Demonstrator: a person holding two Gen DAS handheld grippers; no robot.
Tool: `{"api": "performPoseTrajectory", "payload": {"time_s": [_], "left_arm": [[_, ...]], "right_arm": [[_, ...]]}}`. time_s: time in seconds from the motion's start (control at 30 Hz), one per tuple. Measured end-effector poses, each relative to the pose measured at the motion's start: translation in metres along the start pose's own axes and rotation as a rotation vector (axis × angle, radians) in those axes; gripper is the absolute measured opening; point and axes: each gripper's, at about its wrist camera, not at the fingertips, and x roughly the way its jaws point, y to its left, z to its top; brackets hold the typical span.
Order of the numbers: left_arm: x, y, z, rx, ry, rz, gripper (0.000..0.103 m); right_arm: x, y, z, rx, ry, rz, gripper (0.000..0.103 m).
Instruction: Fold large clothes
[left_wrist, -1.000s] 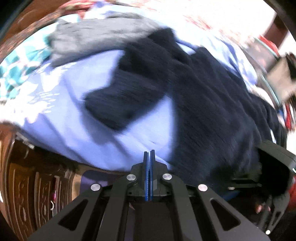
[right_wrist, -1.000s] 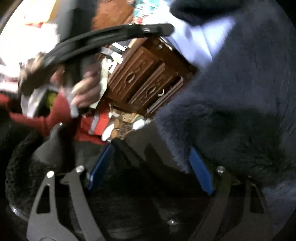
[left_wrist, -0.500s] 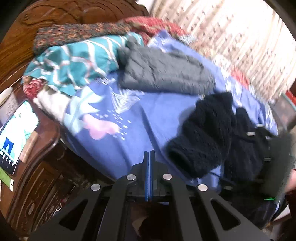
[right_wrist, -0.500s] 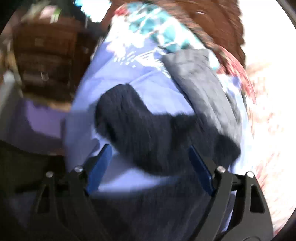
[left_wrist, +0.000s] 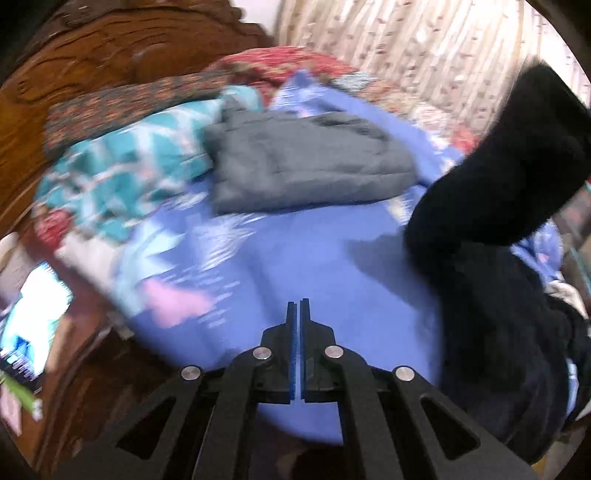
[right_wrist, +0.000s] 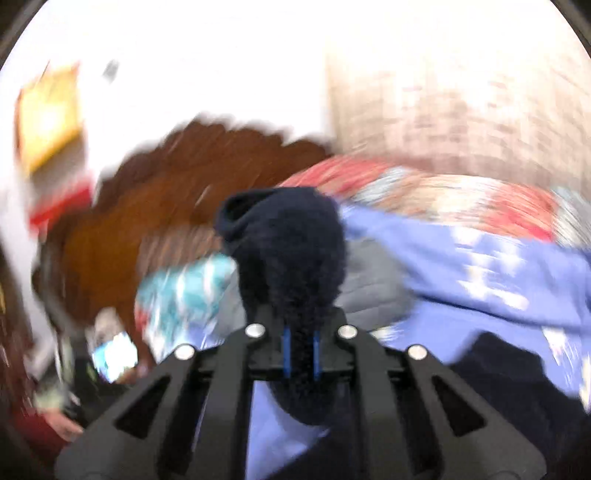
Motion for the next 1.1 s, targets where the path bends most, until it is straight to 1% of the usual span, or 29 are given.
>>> {"api": "performPoseTrajectory", "payload": {"time_s": [0.07, 0.13, 0.17, 0.2, 0.23, 0.27, 0.3, 0.37, 0.4, 0.43, 0.47, 0.5, 0.57, 0.6, 0.63, 0.67, 0.7, 0.77, 0.83, 0.87, 0.9, 0.93, 0.97, 1.0, 1.03, 1.07, 1.1], "left_arm": [[0.018, -0.035, 0.016, 0.016, 0.024, -0.058, 0.024], [0.037, -0.074, 0.031, 0.072, 0.052, -0.089, 0.024], [0.048, -0.097, 0.038, 0.106, 0.053, -0.104, 0.024], [0.058, -0.118, 0.045, 0.137, 0.055, -0.117, 0.024], [0.064, -0.134, 0.048, 0.156, 0.061, -0.122, 0.024], [0.075, -0.156, 0.054, 0.181, 0.074, -0.131, 0.024], [0.085, -0.175, 0.059, 0.208, 0.085, -0.147, 0.024], [0.103, -0.204, 0.067, 0.252, 0.099, -0.153, 0.025], [0.109, -0.211, 0.068, 0.265, 0.108, -0.149, 0.025], [0.122, -0.227, 0.073, 0.284, 0.135, -0.157, 0.025], [0.13, -0.237, 0.075, 0.295, 0.154, -0.166, 0.025], [0.141, -0.25, 0.079, 0.318, 0.172, -0.164, 0.025], [0.16, -0.271, 0.087, 0.375, 0.201, -0.159, 0.025], [0.169, -0.28, 0.089, 0.398, 0.221, -0.162, 0.025], [0.185, -0.292, 0.092, 0.425, 0.269, -0.163, 0.025], [0.194, -0.297, 0.092, 0.431, 0.295, -0.162, 0.025], [0.199, -0.302, 0.093, 0.432, 0.309, -0.166, 0.025], [0.206, -0.31, 0.088, 0.444, 0.322, -0.192, 0.025], [0.211, -0.314, 0.08, 0.467, 0.33, -0.18, 0.025], [0.216, -0.314, 0.075, 0.471, 0.34, -0.171, 0.025], [0.222, -0.314, 0.071, 0.464, 0.355, -0.163, 0.025], [0.226, -0.313, 0.068, 0.454, 0.37, -0.156, 0.025], [0.229, -0.312, 0.067, 0.446, 0.379, -0.15, 0.025], [0.229, -0.31, 0.066, 0.438, 0.38, -0.143, 0.025], [0.228, -0.31, 0.067, 0.432, 0.376, -0.144, 0.025], [0.227, -0.309, 0.069, 0.423, 0.369, -0.15, 0.025], [0.225, -0.307, 0.071, 0.412, 0.361, -0.153, 0.025]], "right_arm": [[-0.039, -0.058, -0.011, 0.106, -0.017, -0.099, 0.009], [-0.069, -0.106, -0.035, 0.202, -0.013, -0.202, 0.013], [-0.086, -0.128, -0.052, 0.256, -0.018, -0.261, 0.031], [-0.107, -0.15, -0.072, 0.311, -0.029, -0.332, 0.052], [-0.126, -0.169, -0.092, 0.357, -0.048, -0.409, 0.087], [-0.138, -0.182, -0.107, 0.383, -0.057, -0.456, 0.089], [-0.156, -0.201, -0.13, 0.437, -0.037, -0.513, 0.089], [-0.175, -0.221, -0.162, 0.545, -0.034, -0.548, 0.089], [-0.182, -0.228, -0.171, 0.586, -0.039, -0.552, 0.089], [-0.189, -0.233, -0.181, 0.626, -0.041, -0.543, 0.089], [-0.191, -0.238, -0.187, 0.642, -0.034, -0.529, 0.089], [-0.189, -0.242, -0.189, 0.641, -0.006, -0.513, 0.089], [-0.176, -0.242, -0.183, 0.576, 0.044, -0.509, 0.089], [-0.161, -0.241, -0.173, 0.502, 0.083, -0.511, 0.089], [-0.15, -0.243, -0.164, 0.458, 0.112, -0.513, 0.089], [-0.133, -0.246, -0.155, 0.416, 0.157, -0.497, 0.089], [-0.114, -0.254, -0.151, 0.382, 0.205, -0.487, 0.089], [-0.071, -0.264, -0.141, 0.286, 0.288, -0.514, 0.089], [-0.039, -0.283, -0.139, 0.242, 0.366, -0.529, 0.089], [-0.021, -0.293, -0.141, 0.236, 0.413, -0.524, 0.088], [-0.006, -0.302, -0.144, 0.239, 0.461, -0.49, 0.085], [0.012, -0.31, -0.148, 0.248, 0.537, -0.434, 0.064], [0.026, -0.315, -0.151, 0.257, 0.607, -0.4, 0.013], [0.034, -0.315, -0.149, 0.265, 0.639, -0.367, 0.005], [0.035, -0.309, -0.135, 0.241, 0.6, -0.322, 0.005], [0.028, -0.294, -0.107, 0.173, 0.516, -0.276, 0.005], [0.019, -0.283, -0.088, 0.13, 0.452, -0.25, 0.005]]}}
